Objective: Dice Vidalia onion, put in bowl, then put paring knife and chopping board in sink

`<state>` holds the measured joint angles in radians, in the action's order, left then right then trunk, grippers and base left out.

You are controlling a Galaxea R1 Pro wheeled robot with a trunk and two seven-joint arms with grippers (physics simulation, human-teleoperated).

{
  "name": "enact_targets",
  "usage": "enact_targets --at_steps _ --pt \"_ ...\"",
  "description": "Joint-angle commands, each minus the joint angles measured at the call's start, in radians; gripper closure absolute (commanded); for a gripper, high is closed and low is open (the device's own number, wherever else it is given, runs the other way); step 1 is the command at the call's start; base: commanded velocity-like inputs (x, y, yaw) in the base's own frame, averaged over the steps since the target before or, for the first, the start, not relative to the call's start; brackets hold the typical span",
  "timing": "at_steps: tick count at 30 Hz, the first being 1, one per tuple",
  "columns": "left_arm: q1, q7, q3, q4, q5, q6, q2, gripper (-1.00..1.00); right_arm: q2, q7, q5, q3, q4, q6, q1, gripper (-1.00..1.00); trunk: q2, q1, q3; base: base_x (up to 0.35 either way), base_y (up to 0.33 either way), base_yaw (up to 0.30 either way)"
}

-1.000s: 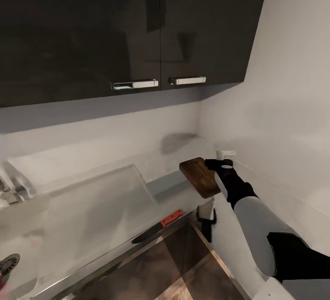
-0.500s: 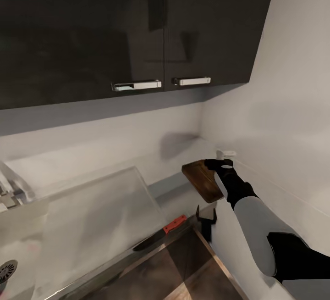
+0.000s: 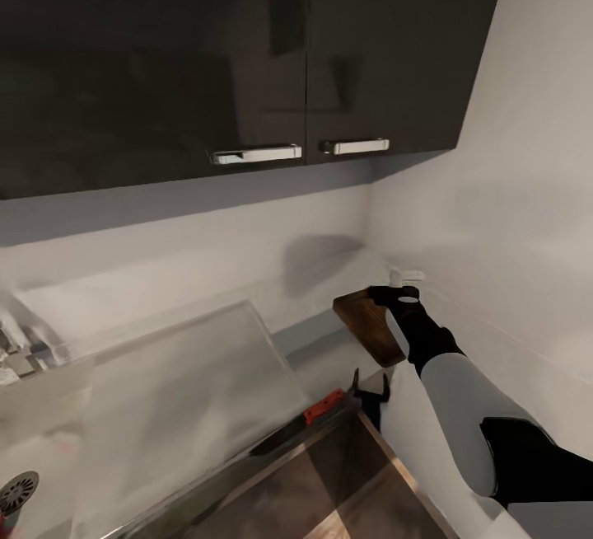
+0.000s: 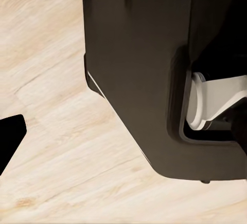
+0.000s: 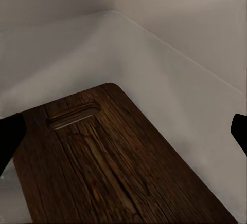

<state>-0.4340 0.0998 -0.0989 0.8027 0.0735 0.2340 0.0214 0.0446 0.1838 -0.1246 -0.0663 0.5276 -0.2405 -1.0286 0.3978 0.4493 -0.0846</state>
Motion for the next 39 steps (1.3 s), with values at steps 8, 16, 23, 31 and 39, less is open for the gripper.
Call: enact_targets --at_steps 8,16,23,31,39 --pt "0.0 0.008 -0.004 -0.012 0.008 0.004 0.0 -1.0 0.001 -0.001 -0.01 -0.006 0.001 -0.006 -0.001 -1.0 0.002 0.001 -0.002 0.007 0.046 0.0" --pt "0.0 0.007 -0.004 -0.019 0.008 0.002 0.004 -1.0 0.001 -0.001 -0.012 -0.006 0.0 -0.006 -0.001 -1.0 0.002 0.001 -0.002 0.245 0.061 0.0" --pt "0.0 0.006 -0.005 -0.029 0.008 0.002 0.007 -1.0 0.001 -0.001 -0.012 -0.006 0.0 -0.005 -0.001 -1.0 0.002 0.001 -0.002 0.184 0.033 0.0" --pt "0.0 0.006 -0.005 -0.037 0.008 0.002 0.008 -1.0 0.001 -0.001 -0.012 -0.006 0.0 -0.005 -0.001 -1.0 0.002 0.001 -0.002 0.017 0.002 0.0" --pt "0.0 0.006 -0.005 -0.043 0.008 0.002 0.008 -1.0 0.001 -0.001 -0.012 -0.006 0.0 -0.005 -0.001 -1.0 0.002 0.001 -0.002 0.001 -0.02 0.0"
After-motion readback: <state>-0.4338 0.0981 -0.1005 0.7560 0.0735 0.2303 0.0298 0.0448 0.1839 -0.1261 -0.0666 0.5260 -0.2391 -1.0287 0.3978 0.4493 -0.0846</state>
